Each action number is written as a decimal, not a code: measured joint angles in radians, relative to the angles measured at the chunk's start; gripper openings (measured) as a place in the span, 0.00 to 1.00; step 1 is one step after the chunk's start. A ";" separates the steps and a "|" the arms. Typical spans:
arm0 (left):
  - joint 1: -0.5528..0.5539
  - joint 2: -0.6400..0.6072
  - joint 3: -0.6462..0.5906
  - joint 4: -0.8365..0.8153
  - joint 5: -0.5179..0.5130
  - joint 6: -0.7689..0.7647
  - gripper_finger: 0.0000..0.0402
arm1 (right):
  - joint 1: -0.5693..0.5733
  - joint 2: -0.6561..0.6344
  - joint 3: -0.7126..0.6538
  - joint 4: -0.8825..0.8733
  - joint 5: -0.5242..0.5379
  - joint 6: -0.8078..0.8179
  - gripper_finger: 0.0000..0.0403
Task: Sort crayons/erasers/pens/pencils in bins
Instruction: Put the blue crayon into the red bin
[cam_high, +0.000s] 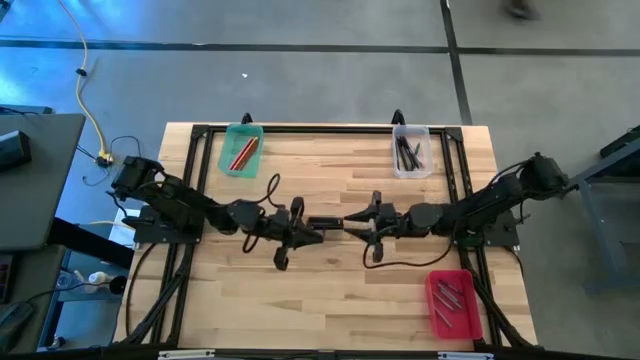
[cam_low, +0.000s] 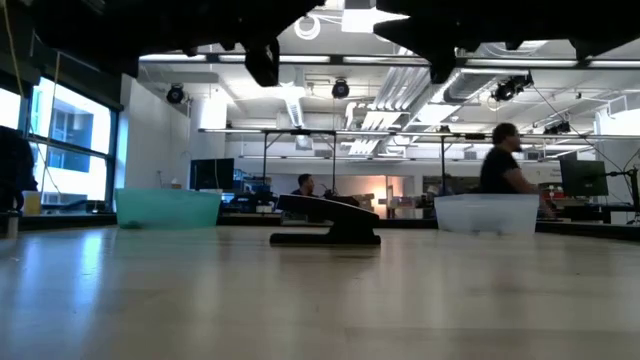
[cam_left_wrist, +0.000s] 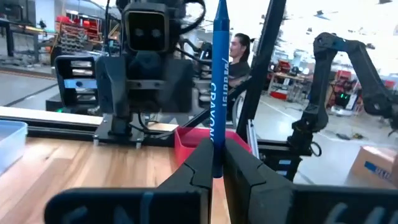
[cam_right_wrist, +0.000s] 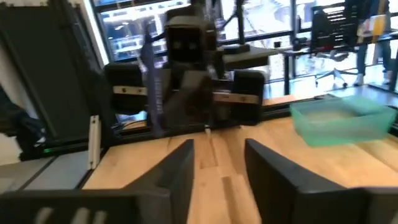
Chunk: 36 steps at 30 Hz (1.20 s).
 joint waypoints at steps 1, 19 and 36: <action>0.003 0.009 0.011 0.000 0.000 -0.012 0.01 | 0.006 0.019 0.015 0.005 -0.004 -0.003 0.35; 0.037 0.150 0.116 -0.002 0.026 -0.099 0.01 | 0.044 0.148 0.149 0.109 0.088 -0.080 0.46; 0.038 0.150 0.117 -0.002 0.011 -0.085 0.12 | 0.050 0.146 0.148 0.093 0.082 -0.021 0.02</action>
